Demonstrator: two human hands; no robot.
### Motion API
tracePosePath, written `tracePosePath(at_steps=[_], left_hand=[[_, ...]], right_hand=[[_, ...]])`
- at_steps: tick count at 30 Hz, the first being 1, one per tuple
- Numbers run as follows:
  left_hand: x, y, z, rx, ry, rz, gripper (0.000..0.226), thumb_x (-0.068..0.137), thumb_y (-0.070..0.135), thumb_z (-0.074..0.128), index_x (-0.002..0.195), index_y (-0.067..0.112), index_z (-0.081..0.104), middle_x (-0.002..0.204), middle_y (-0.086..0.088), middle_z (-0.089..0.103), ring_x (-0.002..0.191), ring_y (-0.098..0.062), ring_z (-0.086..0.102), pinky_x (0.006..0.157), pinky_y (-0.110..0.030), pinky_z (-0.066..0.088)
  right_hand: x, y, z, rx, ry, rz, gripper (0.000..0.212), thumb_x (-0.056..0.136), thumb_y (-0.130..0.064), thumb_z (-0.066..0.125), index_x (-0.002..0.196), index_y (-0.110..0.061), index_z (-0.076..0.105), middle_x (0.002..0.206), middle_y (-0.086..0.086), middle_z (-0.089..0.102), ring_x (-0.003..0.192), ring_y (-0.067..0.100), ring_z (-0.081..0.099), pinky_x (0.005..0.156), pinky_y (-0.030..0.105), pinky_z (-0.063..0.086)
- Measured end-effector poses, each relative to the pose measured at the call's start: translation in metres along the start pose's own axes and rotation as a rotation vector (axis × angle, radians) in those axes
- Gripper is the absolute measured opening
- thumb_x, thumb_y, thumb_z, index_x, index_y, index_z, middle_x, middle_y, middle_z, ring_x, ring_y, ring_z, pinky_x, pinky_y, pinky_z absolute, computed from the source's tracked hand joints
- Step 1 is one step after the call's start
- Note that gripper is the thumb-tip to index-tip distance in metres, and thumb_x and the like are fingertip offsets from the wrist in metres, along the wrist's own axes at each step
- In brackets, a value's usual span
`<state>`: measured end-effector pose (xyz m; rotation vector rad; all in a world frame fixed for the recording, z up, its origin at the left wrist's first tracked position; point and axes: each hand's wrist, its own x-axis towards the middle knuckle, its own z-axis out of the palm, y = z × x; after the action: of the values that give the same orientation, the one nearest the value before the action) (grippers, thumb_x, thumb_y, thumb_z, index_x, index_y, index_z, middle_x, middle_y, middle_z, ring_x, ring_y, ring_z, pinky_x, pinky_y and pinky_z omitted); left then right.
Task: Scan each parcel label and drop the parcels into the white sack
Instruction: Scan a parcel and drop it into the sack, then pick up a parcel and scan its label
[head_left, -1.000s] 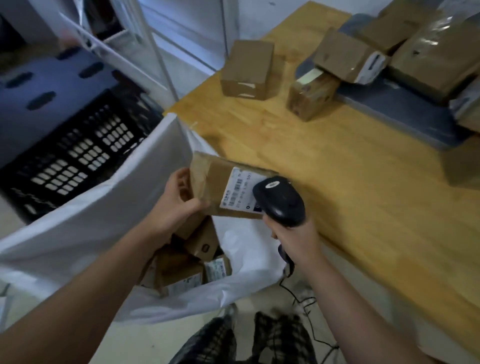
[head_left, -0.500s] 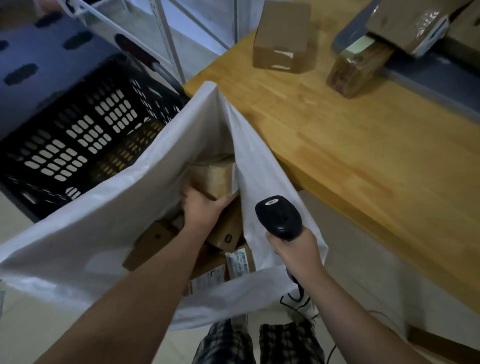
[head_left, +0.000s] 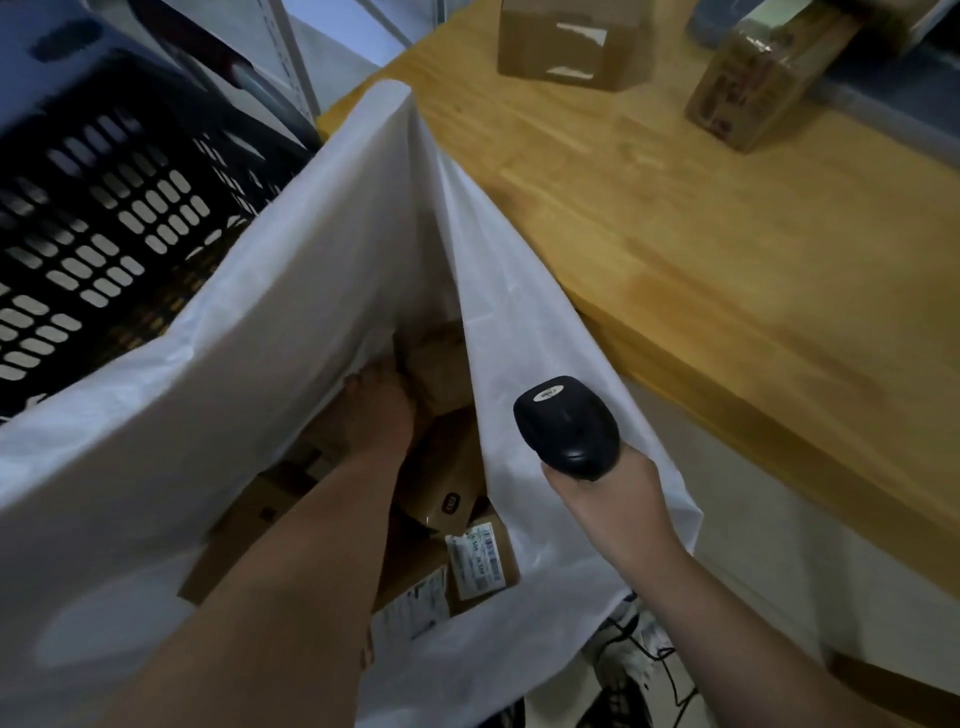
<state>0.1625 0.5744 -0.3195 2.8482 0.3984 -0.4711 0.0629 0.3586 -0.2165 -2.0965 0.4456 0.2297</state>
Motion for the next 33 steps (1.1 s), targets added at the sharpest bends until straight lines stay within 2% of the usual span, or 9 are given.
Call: tracePosePath(at_steps=[4, 9, 12, 15, 19, 24, 29, 33], left_hand=[[-0.012, 0.005, -0.001, 0.067, 0.031, 0.075, 0.050, 0.095, 0.041, 0.047, 0.137, 0.016, 0.041, 0.139, -0.011, 0.047, 0.125, -0.030, 0.046, 0.104, -0.045, 0.039], [-0.040, 0.017, -0.032, 0.018, 0.027, 0.113, 0.036, 0.095, 0.033, 0.047, 0.129, 0.018, 0.047, 0.130, -0.009, 0.052, 0.116, -0.028, 0.050, 0.096, -0.040, 0.041], [-0.065, 0.021, -0.057, 0.008, 0.072, 0.201, 0.044, 0.094, 0.031, 0.051, 0.134, 0.014, 0.043, 0.135, -0.013, 0.044, 0.121, -0.031, 0.045, 0.099, -0.040, 0.040], [-0.093, 0.039, -0.094, -0.034, 0.112, 0.281, 0.047, 0.096, 0.029, 0.050, 0.139, 0.014, 0.039, 0.144, -0.013, 0.035, 0.128, -0.032, 0.038, 0.102, -0.042, 0.039], [-0.121, 0.082, -0.140, 0.039, 0.198, 0.514, 0.045, 0.093, 0.024, 0.052, 0.136, 0.012, 0.045, 0.139, -0.014, 0.040, 0.121, -0.033, 0.041, 0.096, -0.043, 0.040], [-0.142, 0.163, -0.183, 0.189, 0.263, 0.741, 0.045, 0.094, 0.023, 0.050, 0.137, 0.013, 0.043, 0.141, -0.011, 0.038, 0.125, -0.030, 0.038, 0.098, -0.039, 0.036], [-0.157, 0.255, -0.202, 0.225, 0.297, 0.850, 0.046, 0.095, 0.029, 0.048, 0.138, 0.017, 0.040, 0.141, -0.008, 0.036, 0.127, -0.028, 0.035, 0.101, -0.038, 0.034], [-0.169, 0.336, -0.203, 0.183, 0.295, 0.951, 0.045, 0.095, 0.029, 0.049, 0.138, 0.017, 0.042, 0.139, -0.007, 0.037, 0.126, -0.028, 0.036, 0.101, -0.038, 0.034]], right_hand=[[0.005, -0.002, 0.004, -0.013, -0.013, 0.020, 0.031, 0.079, -0.014, 0.075, 0.060, -0.021, 0.052, 0.053, -0.006, 0.053, 0.055, 0.006, 0.053, 0.052, 0.015, 0.037], [-0.003, -0.021, -0.006, 0.013, -0.004, 0.015, 0.030, 0.080, -0.011, 0.073, 0.059, -0.018, 0.052, 0.052, -0.004, 0.052, 0.055, 0.009, 0.052, 0.054, 0.019, 0.037], [-0.008, -0.035, -0.019, 0.086, 0.026, 0.030, 0.022, 0.078, -0.011, 0.074, 0.064, -0.012, 0.057, 0.056, 0.004, 0.058, 0.060, 0.018, 0.058, 0.059, 0.029, 0.045], [-0.010, -0.047, -0.040, 0.129, 0.037, 0.047, 0.014, 0.078, -0.011, 0.074, 0.071, -0.011, 0.062, 0.052, -0.003, 0.059, 0.065, 0.025, 0.063, 0.065, 0.040, 0.053], [-0.018, -0.054, -0.087, 0.120, 0.097, 0.064, 0.017, 0.079, -0.013, 0.074, 0.071, -0.001, 0.065, 0.063, 0.015, 0.065, 0.070, 0.034, 0.065, 0.062, 0.032, 0.044], [-0.027, -0.055, -0.164, 0.164, 0.203, 0.087, 0.025, 0.079, -0.011, 0.073, 0.059, -0.011, 0.057, 0.053, 0.003, 0.052, 0.053, 0.018, 0.050, 0.053, 0.027, 0.035], [-0.030, -0.043, -0.250, 0.276, 0.338, 0.116, 0.020, 0.082, -0.009, 0.069, 0.078, 0.009, 0.062, 0.065, 0.014, 0.051, 0.065, 0.024, 0.051, 0.061, 0.031, 0.036], [-0.021, -0.028, -0.319, 0.281, 0.432, 0.109, 0.022, 0.084, -0.011, 0.070, 0.085, 0.010, 0.066, 0.068, 0.018, 0.058, 0.066, 0.026, 0.056, 0.055, 0.028, 0.038]])
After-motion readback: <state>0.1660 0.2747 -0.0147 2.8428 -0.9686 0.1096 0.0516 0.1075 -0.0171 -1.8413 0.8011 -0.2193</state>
